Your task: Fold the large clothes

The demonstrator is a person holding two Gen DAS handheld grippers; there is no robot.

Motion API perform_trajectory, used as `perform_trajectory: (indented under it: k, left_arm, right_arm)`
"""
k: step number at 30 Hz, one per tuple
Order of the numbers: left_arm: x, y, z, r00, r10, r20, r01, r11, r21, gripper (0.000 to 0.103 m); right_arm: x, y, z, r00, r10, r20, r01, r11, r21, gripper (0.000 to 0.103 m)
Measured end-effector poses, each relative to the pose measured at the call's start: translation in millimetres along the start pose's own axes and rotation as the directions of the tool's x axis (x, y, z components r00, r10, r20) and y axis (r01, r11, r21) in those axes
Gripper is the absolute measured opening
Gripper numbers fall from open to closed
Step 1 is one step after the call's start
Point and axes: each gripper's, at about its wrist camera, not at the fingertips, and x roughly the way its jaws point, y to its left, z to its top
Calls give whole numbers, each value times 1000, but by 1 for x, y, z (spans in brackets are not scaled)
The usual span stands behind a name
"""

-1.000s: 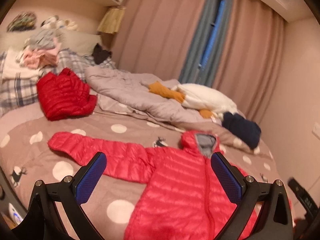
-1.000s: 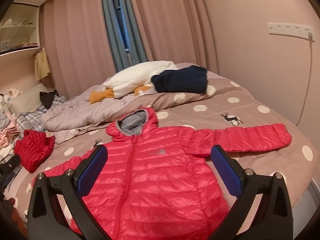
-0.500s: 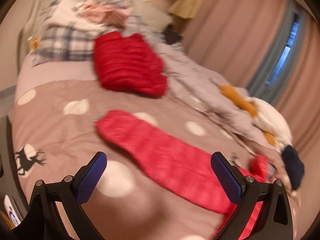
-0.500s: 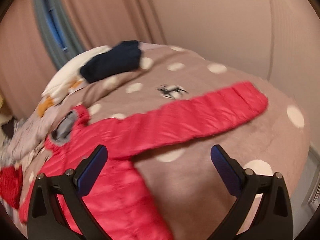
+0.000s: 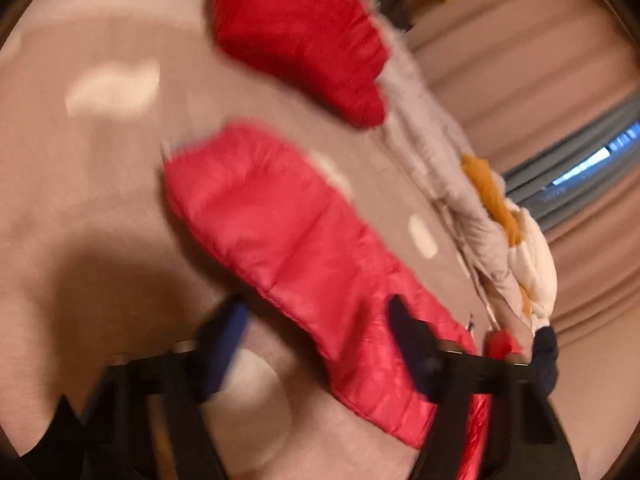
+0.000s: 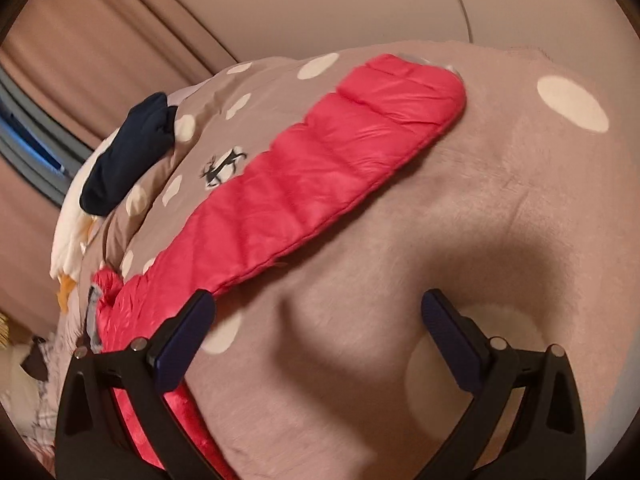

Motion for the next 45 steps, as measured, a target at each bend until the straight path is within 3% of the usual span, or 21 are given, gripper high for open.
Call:
perform_trajectory:
  k: [1, 3, 5, 8, 11, 13, 15, 16, 17, 19, 22, 27, 31, 33, 39, 40, 41, 42, 43, 45]
  left_arm:
    - [3, 1, 2, 1000, 4, 19, -3, 1000, -14, 50]
    - [4, 0, 4, 998, 49, 49, -48, 999, -23, 28]
    - [4, -1, 3, 994, 76, 73, -75, 997, -24, 22]
    - [-3, -12, -5, 981, 149, 122, -153, 988, 24, 18]
    - [-18, -24, -12, 949, 241, 201, -269, 955, 126, 17]
    - [-20, -25, -13, 945, 256, 206, -291, 943, 165, 16]
    - [-17, -19, -11, 949, 250, 191, -283, 943, 173, 16]
    - [-15, -14, -11, 951, 247, 183, -279, 945, 171, 16]
    - [-15, -12, -11, 953, 244, 180, -274, 947, 168, 16]
    - [-18, -9, -10, 954, 239, 184, -268, 951, 153, 16]
    - [-26, -11, -12, 945, 258, 201, -289, 946, 147, 16]
    - [-40, -17, -19, 927, 288, 239, -330, 930, 161, 16]
    - [-56, -13, -26, 915, 307, 260, -355, 921, 163, 16]
    - [-62, -8, -28, 918, 309, 248, -350, 926, 141, 16]
    - [-54, -1, -29, 920, 326, 219, -355, 929, 106, 15]
    - [-54, -1, -29, 919, 325, 224, -354, 929, 103, 15]
    - [-51, -1, -29, 917, 327, 229, -357, 928, 107, 16]
    - [-48, -3, -27, 915, 336, 224, -368, 922, 119, 16]
    - [-46, -4, -27, 913, 344, 218, -378, 916, 135, 16]
    - [-46, -7, -26, 912, 340, 230, -381, 909, 169, 15]
  right_arm:
    - [2, -1, 2, 1000, 18, 6, -18, 1000, 13, 103]
    - [1, -5, 4, 998, 53, 38, -54, 998, 44, 103]
    - [2, -8, 5, 993, 93, 71, -99, 992, 77, 103]
    - [8, -8, 10, 986, 134, 103, -144, 985, 94, 103]
    - [15, -7, 19, 966, 231, 116, -244, 962, 120, 100]
    - [19, -10, 21, 958, 263, 118, -278, 950, 142, 94]
    - [23, -11, 21, 959, 255, 122, -271, 952, 140, 66]
    - [27, -13, 21, 964, 242, 106, -256, 955, 148, 29]
    - [33, -17, 20, 972, 224, 78, -234, 958, 165, 14]
    - [37, -30, 16, 968, 240, 79, -252, 941, 225, 9]
    - [19, -33, 18, 965, 230, 123, -254, 935, 247, 10]
    - [-16, -22, 21, 972, 134, 195, -156, 982, 103, 9]
    - [-35, -15, 15, 969, 95, 228, -98, 995, 1, 9]
    - [-36, -18, 13, 972, 79, 222, -81, 997, 1, 9]
    - [-33, -31, 14, 970, 158, 185, -177, 980, 91, 15]
    - [-31, -35, 13, 968, 180, 175, -204, 970, 133, 24]
    - [-22, -44, 14, 957, 241, 162, -272, 939, 209, 47]
    - [-15, -47, 14, 948, 278, 157, -311, 916, 255, 56]
    - [-4, -55, 14, 941, 301, 151, -335, 882, 331, 54]
    - [7, -62, 15, 951, 272, 145, -307, 870, 386, 34]
